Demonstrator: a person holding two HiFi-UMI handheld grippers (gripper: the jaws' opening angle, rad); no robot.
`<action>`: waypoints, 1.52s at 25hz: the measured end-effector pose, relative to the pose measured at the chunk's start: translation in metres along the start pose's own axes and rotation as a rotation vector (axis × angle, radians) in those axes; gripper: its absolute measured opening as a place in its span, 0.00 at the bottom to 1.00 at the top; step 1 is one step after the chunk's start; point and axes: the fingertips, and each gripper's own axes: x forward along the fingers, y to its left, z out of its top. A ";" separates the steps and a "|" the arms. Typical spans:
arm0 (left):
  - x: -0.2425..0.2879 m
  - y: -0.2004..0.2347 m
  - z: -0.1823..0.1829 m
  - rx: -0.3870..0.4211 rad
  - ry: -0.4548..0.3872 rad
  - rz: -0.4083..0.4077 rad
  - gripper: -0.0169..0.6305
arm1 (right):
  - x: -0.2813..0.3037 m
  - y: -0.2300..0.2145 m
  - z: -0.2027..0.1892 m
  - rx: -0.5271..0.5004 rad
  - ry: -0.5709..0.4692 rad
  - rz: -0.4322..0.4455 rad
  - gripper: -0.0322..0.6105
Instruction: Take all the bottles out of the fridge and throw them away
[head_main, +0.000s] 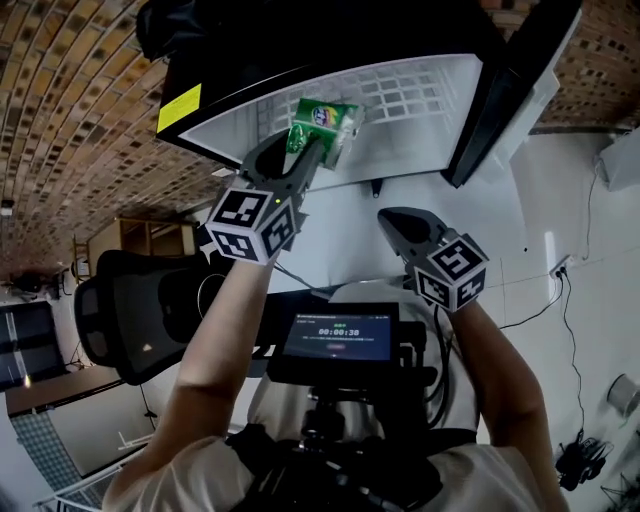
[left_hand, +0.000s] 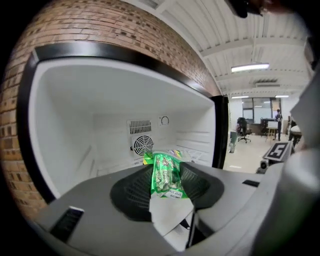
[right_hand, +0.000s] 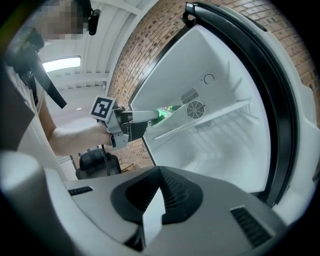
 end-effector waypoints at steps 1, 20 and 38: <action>-0.007 -0.002 -0.006 -0.026 -0.014 -0.019 0.28 | 0.003 0.002 0.000 -0.004 0.006 0.007 0.05; -0.150 0.022 -0.123 -0.329 -0.121 -0.060 0.28 | 0.084 0.091 -0.035 -0.061 0.164 0.203 0.05; -0.296 0.095 -0.335 -0.604 0.088 0.368 0.28 | 0.173 0.194 -0.083 -0.135 0.357 0.417 0.05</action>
